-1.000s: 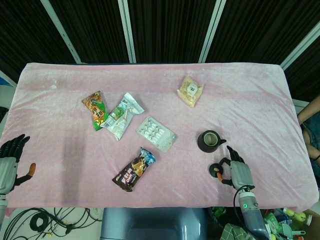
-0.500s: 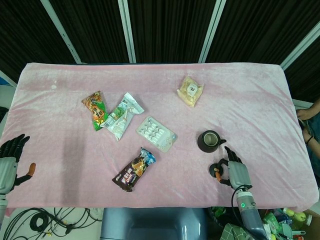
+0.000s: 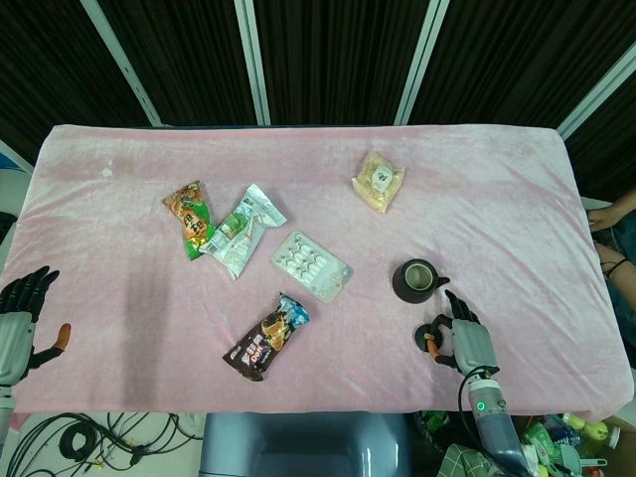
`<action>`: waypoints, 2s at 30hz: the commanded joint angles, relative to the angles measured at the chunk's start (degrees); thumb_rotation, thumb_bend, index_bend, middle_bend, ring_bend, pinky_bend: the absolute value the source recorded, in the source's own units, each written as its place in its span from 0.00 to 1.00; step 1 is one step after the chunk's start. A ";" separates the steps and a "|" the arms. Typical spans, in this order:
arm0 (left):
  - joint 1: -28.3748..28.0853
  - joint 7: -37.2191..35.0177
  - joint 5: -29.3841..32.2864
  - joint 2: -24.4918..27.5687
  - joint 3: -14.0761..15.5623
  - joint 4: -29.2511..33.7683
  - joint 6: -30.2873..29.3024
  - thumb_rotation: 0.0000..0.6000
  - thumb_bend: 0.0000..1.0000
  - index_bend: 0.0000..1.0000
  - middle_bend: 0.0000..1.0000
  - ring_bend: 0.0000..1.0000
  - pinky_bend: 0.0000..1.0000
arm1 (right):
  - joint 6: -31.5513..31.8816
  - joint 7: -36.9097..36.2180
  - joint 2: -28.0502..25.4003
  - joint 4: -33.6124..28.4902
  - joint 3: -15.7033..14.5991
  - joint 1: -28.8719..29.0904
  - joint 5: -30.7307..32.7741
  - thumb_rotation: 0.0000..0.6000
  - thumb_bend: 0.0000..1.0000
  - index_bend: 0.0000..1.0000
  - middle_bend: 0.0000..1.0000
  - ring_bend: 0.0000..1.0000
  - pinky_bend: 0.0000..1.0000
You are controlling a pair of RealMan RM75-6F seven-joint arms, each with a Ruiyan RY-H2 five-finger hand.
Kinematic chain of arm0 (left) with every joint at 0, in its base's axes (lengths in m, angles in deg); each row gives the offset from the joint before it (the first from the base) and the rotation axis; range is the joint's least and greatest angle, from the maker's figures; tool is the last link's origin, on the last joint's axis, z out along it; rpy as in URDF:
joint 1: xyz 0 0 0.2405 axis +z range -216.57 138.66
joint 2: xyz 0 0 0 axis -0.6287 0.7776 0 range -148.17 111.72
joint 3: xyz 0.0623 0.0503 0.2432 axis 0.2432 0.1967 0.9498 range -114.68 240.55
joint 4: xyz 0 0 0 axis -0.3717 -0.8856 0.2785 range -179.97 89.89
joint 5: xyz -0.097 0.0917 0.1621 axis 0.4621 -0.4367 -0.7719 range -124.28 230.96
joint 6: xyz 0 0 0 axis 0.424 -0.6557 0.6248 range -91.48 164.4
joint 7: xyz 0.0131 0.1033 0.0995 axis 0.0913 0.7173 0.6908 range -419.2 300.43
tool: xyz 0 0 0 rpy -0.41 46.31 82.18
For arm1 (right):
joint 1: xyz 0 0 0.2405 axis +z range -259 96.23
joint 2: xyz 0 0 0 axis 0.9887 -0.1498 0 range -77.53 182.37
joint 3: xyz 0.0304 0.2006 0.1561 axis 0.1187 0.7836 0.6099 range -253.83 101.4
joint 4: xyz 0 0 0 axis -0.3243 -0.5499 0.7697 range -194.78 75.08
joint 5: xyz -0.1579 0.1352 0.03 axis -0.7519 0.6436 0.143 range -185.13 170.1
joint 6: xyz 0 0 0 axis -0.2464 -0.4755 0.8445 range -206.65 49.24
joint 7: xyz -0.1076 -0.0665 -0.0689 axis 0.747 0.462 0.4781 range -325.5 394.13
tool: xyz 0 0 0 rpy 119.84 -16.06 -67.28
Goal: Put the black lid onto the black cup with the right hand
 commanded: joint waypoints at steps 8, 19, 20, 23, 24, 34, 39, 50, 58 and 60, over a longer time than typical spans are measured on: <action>0.02 -0.02 0.11 0.03 -0.01 0.03 0.03 1.00 0.44 0.08 0.02 0.00 0.06 | -0.04 -1.74 0.01 -0.41 0.62 0.07 -1.42 1.00 0.41 0.67 0.00 0.04 0.16; -0.01 -0.02 0.13 0.04 -0.01 0.06 0.08 1.00 0.44 0.08 0.02 0.00 0.06 | 1.39 -6.13 -1.90 -2.28 1.21 -0.48 -5.60 1.00 0.42 0.68 0.00 0.04 0.16; -0.01 0.00 0.14 0.04 -0.01 0.07 0.09 1.00 0.44 0.08 0.02 0.00 0.06 | 1.48 -6.34 -2.14 -2.61 1.25 -0.53 -5.79 1.00 0.42 0.68 0.00 0.04 0.16; 0.00 0.04 0.19 0.03 -0.01 0.06 0.10 1.00 0.44 0.08 0.02 0.00 0.06 | 2.26 -7.27 -3.80 -4.86 1.49 -0.82 -7.04 1.00 0.42 0.68 0.00 0.04 0.16; -0.01 0.06 0.18 0.02 -0.01 0.07 0.09 1.00 0.44 0.08 0.02 0.00 0.06 | 2.64 -7.39 -4.25 -5.46 1.61 -0.89 -7.47 1.00 0.42 0.68 0.00 0.04 0.16; 0.04 0.13 0.13 -0.07 0.00 0.03 -0.04 1.00 0.44 0.08 0.02 0.00 0.06 | 3.75 -2.07 -10.64 -12.65 6.13 1.66 -8.34 1.00 0.41 0.68 0.00 0.04 0.16; -0.01 0.18 0.20 -0.08 -0.03 0.09 0.05 1.00 0.44 0.08 0.02 0.00 0.06 | 0.15 2.59 -11.86 -13.02 9.81 5.35 -2.67 1.00 0.41 0.68 0.00 0.04 0.16; 0.00 0.04 0.17 0.02 -0.06 0.10 0.00 1.00 0.44 0.08 0.02 0.00 0.06 | -7.12 11.14 -9.17 -5.65 14.02 13.94 10.39 1.00 0.41 0.68 0.00 0.04 0.16; -0.03 -0.13 0.22 0.12 -0.10 0.09 0.07 1.00 0.44 0.08 0.02 0.00 0.06 | -9.27 12.63 -6.40 -0.22 14.27 16.85 15.77 1.00 0.41 0.68 0.00 0.04 0.16; -0.03 -0.15 0.20 0.16 -0.10 0.12 0.06 1.00 0.44 0.08 0.02 0.00 0.06 | -9.64 12.83 -6.00 0.96 14.16 17.27 16.62 1.00 0.41 0.68 0.00 0.04 0.16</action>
